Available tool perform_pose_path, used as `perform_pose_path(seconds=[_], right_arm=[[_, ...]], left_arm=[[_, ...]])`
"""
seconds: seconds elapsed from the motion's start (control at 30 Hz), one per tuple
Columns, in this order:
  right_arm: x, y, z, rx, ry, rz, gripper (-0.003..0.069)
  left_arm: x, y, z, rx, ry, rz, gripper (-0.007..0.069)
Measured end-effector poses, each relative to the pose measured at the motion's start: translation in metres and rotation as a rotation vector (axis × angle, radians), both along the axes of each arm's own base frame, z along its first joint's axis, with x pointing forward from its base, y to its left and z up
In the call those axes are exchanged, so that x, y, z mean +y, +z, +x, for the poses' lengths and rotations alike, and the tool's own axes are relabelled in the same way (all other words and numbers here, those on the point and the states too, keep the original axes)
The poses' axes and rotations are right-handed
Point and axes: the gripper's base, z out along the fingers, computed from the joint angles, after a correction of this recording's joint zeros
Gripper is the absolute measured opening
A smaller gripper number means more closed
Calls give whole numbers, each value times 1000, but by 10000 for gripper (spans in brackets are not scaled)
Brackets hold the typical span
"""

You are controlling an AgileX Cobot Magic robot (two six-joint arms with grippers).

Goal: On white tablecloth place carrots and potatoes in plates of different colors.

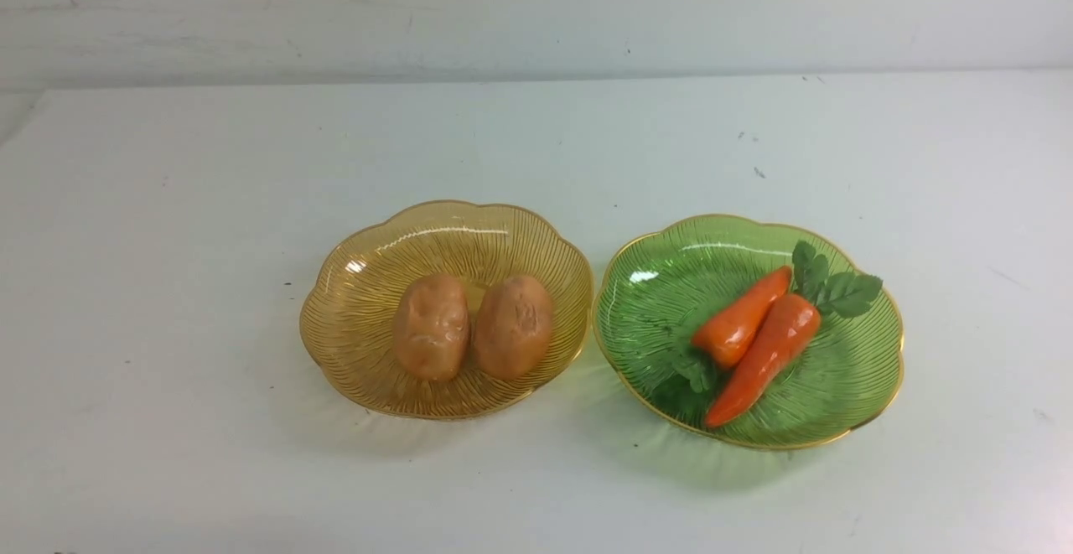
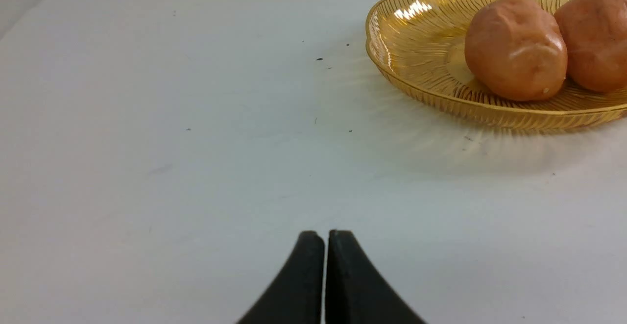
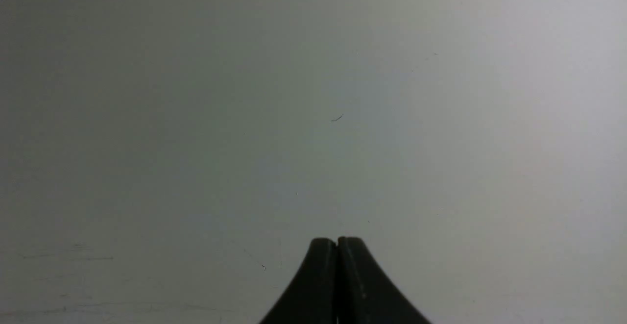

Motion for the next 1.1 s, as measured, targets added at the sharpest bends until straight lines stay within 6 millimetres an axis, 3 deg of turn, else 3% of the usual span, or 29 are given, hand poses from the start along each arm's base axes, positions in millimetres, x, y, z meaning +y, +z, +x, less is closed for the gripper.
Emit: perform_pose_path(seconds=[0.93,1.1], right_arm=[[0,0,0,-4,-9,-22,-15],[0,-19,6,62,-76,-158,-15]], left_arm=[[0,0,0,1,1,10,-3],[0,0,0,1,1,11,-3]])
